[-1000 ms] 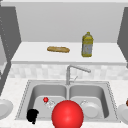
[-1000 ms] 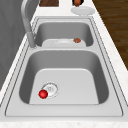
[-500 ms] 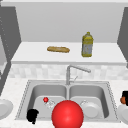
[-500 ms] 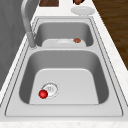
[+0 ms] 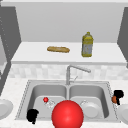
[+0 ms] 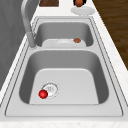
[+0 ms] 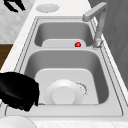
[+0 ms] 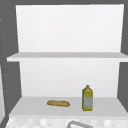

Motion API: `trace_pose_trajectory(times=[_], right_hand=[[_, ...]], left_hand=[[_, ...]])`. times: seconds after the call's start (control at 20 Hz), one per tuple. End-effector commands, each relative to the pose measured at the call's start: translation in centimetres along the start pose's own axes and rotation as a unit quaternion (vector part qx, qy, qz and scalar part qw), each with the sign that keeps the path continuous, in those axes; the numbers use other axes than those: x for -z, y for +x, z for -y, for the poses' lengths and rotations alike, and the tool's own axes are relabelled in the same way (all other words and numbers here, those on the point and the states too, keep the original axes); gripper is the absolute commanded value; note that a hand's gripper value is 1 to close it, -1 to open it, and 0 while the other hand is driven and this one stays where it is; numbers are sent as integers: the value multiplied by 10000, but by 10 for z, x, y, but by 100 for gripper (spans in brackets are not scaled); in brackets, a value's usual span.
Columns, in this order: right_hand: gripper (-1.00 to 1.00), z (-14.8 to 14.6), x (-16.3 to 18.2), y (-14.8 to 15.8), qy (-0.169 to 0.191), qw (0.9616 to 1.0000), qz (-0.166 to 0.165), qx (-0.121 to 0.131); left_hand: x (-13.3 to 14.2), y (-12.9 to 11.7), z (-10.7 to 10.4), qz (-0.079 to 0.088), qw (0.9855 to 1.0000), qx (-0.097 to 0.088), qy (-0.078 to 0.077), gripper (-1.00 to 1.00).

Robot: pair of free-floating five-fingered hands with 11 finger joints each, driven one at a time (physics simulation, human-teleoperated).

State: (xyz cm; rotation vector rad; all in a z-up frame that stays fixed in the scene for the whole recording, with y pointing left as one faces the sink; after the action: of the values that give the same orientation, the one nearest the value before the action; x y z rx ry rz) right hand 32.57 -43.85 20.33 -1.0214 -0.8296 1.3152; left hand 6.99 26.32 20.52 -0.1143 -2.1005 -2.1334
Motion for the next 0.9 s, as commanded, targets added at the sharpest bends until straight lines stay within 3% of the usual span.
trace_pose_trajectory(times=[0.0,0.5,0.85], right_hand=[[100,2,-4,31,-5,10000,-16,-41],[100,-12,-2,113,-8,10000,-46,-29],[100,-48,20,174,-30,9999,-63,-150]], left_hand=[[0,0,0,0,10000,0,0,0],[0,0,0,0,10000,0,0,0],[0,0,0,0,10000,0,0,0]])
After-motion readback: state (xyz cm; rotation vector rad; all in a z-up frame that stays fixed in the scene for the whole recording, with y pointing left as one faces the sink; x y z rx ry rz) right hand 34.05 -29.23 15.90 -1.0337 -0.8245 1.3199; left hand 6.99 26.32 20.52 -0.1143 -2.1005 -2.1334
